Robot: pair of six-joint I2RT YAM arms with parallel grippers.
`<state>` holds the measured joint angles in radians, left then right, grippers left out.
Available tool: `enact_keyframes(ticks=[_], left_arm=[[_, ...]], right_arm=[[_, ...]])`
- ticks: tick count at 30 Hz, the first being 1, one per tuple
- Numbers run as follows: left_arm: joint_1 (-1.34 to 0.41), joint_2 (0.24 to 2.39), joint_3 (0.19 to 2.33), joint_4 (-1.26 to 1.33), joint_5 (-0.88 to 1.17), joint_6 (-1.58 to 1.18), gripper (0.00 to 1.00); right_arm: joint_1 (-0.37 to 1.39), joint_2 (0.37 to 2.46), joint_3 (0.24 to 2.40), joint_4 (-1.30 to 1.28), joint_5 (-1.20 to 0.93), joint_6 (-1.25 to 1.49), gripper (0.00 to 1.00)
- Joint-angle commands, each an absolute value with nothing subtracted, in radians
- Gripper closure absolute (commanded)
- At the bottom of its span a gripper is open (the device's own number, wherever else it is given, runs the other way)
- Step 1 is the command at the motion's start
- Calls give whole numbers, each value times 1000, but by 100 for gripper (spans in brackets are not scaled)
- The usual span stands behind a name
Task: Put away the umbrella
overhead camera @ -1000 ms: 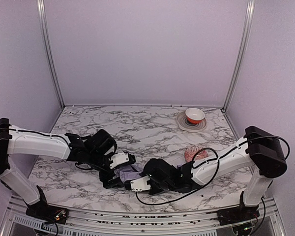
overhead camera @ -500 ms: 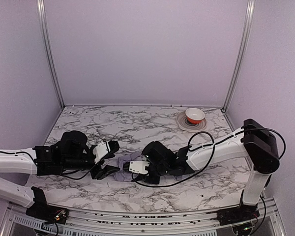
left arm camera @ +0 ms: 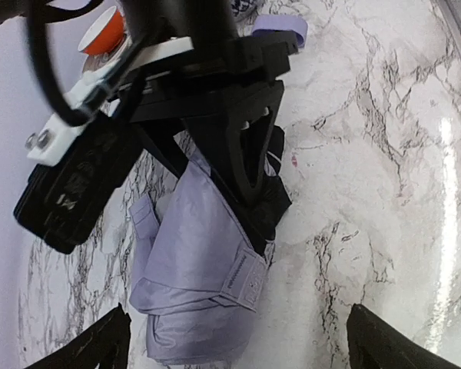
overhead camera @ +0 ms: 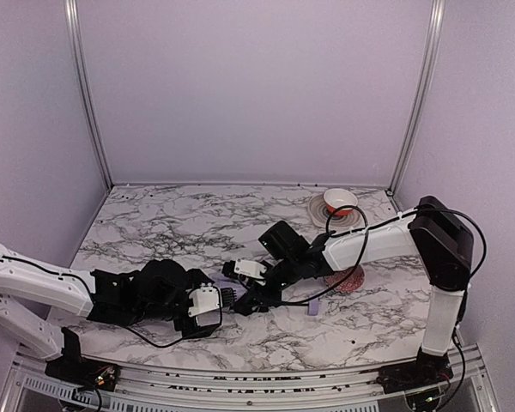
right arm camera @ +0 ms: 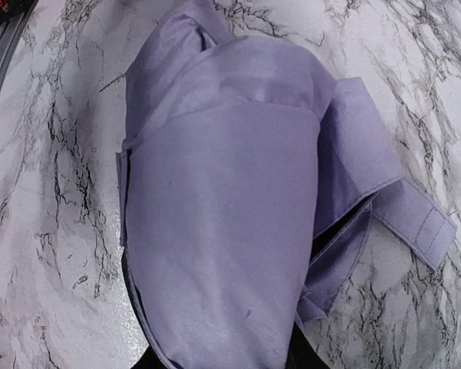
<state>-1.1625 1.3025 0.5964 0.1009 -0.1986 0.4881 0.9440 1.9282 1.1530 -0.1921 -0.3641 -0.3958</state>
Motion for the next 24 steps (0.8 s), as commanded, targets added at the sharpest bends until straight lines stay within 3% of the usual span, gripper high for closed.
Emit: enact_keyframes(ticks=[1, 10, 13, 17, 20, 24], left_arm=[[-1179, 1417, 642, 198, -354, 773, 1], [-1150, 1648, 718, 212, -357, 837, 4], [-1129, 1674, 728, 181, -342, 832, 17], [-1121, 1675, 766, 93, -258, 790, 43], [-1112, 1679, 790, 20, -167, 750, 53], [-1096, 1698, 816, -52, -105, 704, 63]], right_arm=[[936, 2044, 1115, -448, -468, -364, 78], [904, 2070, 1162, -470, -643, -382, 77], [890, 2075, 1181, -477, -687, -382, 77], [867, 2077, 1210, -473, -716, -351, 73], [864, 2062, 1227, -463, -749, -345, 66], [858, 2022, 1233, -435, -780, -332, 48]])
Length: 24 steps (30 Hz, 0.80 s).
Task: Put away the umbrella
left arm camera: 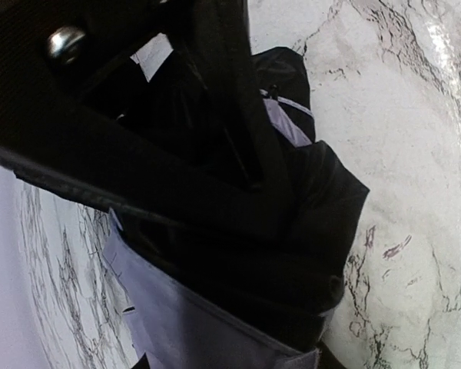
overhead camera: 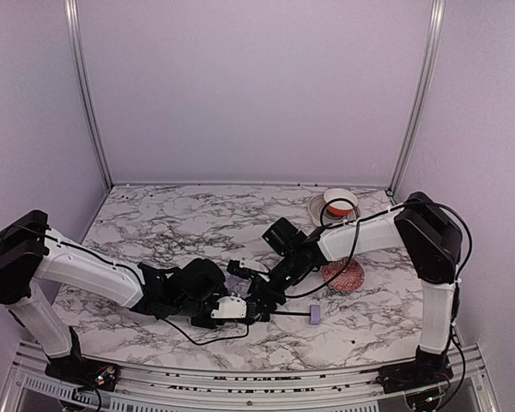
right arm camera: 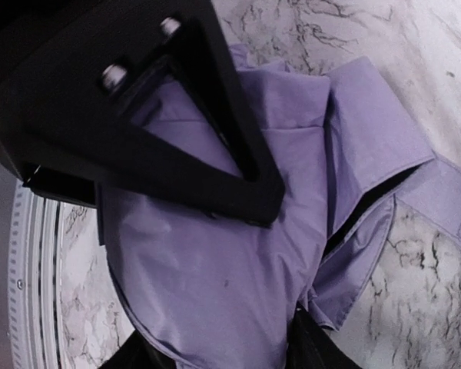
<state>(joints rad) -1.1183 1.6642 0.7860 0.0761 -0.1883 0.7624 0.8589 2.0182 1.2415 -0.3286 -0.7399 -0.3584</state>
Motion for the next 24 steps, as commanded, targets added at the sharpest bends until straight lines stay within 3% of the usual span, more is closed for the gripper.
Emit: enact_keyframes(ticks=[1, 11, 15, 20, 24], left_arm=[[-1092, 1704, 817, -64, -94, 701, 65], [-1035, 1711, 808, -106, 4, 689, 75], [-1010, 1696, 803, -109, 75, 680, 75], [-995, 1705, 819, -137, 129, 676, 76], [-994, 1712, 827, -144, 131, 676, 76]], right_arm=[[855, 2012, 1231, -429, -786, -329, 44], [790, 1773, 1090, -224, -845, -260, 6], [785, 1646, 942, -47, -745, -236, 5], [863, 1498, 683, 306, -462, -253, 4], [956, 1520, 612, 459, -274, -347, 0]])
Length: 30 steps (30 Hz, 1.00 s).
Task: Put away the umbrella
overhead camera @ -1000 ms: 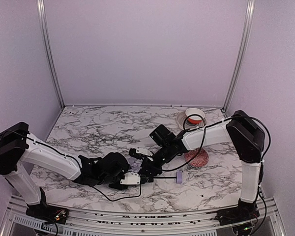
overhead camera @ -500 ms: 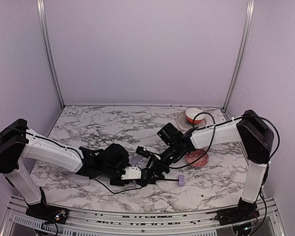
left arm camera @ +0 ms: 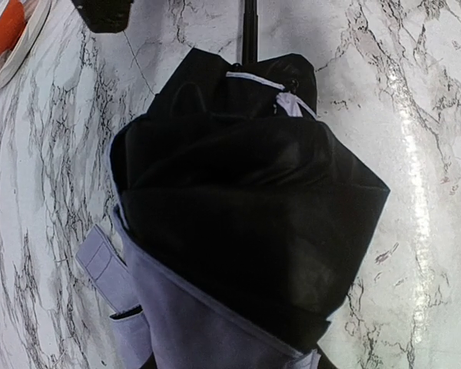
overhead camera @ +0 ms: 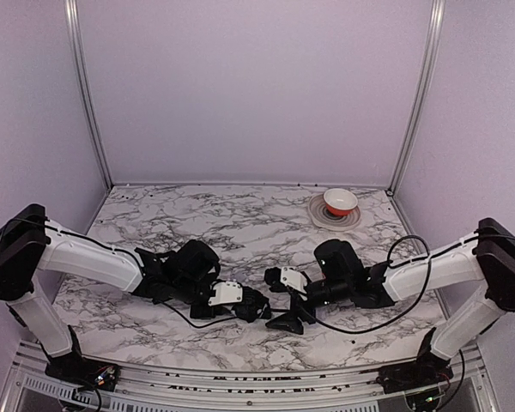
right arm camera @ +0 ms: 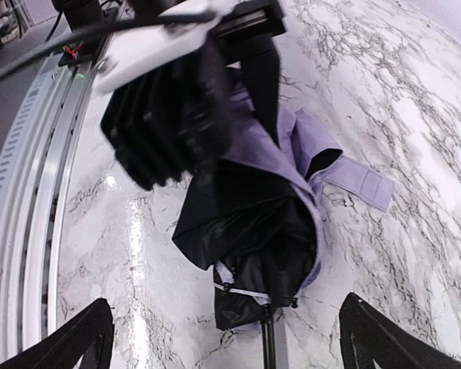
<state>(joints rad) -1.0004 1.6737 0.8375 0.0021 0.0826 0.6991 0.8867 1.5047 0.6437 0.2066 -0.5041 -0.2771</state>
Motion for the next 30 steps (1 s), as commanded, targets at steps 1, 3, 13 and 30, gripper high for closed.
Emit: enact_keyframes(ticks=[1, 3, 13, 30], left_arm=[[-993, 1713, 828, -146, 126, 675, 76], [-994, 1712, 828, -147, 121, 671, 76], [-988, 1701, 822, -137, 126, 665, 76], [-974, 1705, 823, -103, 209, 664, 75]], right_arm=[[957, 1538, 612, 481, -261, -341, 0], [956, 1573, 614, 519, -247, -347, 0], [956, 1718, 598, 697, -427, -423, 0], [946, 1914, 649, 728, -395, -442, 8]])
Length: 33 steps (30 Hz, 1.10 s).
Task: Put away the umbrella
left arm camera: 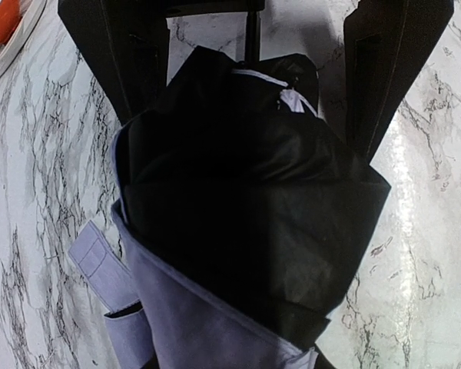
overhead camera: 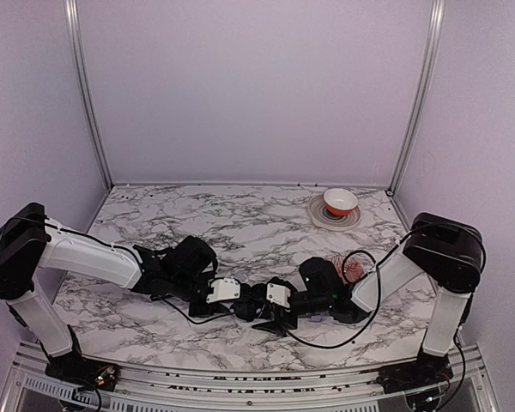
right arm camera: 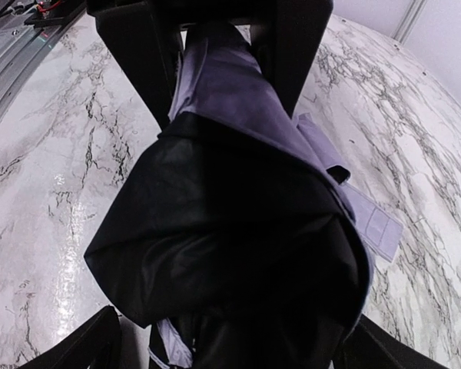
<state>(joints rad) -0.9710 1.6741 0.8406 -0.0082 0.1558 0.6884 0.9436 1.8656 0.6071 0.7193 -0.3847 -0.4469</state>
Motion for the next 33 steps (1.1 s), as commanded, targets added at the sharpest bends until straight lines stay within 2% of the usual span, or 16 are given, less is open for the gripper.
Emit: enact_keyframes(ticks=[1, 3, 7, 8, 11, 16, 18, 21, 23, 25, 26, 27, 33], left_arm=[[-973, 1708, 825, -100, 209, 663, 75], [-973, 1711, 826, -94, 210, 659, 75], [-973, 1710, 822, -72, 207, 648, 75], [-972, 1707, 819, -65, 208, 648, 75], [-972, 1701, 809, -43, 209, 641, 75], [-972, 1694, 801, -6, 217, 621, 71], [-972, 1688, 795, 7, 209, 612, 65], [-971, 1680, 793, 29, 176, 593, 50], [-972, 1670, 787, 65, 121, 571, 32], [-972, 1652, 770, 112, 50, 552, 17], [-973, 1636, 761, 148, 32, 545, 4], [-973, 1613, 749, 184, 28, 541, 1], [-975, 1511, 738, 209, 22, 524, 1]], right_arm=[[947, 1927, 655, 745, -404, -432, 8], [946, 1953, 684, 749, -417, -412, 9], [947, 1986, 717, 748, -435, -402, 17], [947, 1988, 719, 750, -439, -404, 21], [944, 1995, 728, 749, -437, -405, 43], [943, 1996, 732, 766, -452, -383, 66], [942, 1994, 733, 768, -455, -372, 77], [940, 1984, 733, 764, -455, -369, 90], [940, 1973, 731, 758, -449, -372, 99], [939, 1966, 724, 757, -434, -373, 100], [937, 1960, 720, 758, -431, -374, 100], [937, 1953, 714, 761, -424, -375, 100], [936, 1917, 687, 792, -352, -381, 100]])
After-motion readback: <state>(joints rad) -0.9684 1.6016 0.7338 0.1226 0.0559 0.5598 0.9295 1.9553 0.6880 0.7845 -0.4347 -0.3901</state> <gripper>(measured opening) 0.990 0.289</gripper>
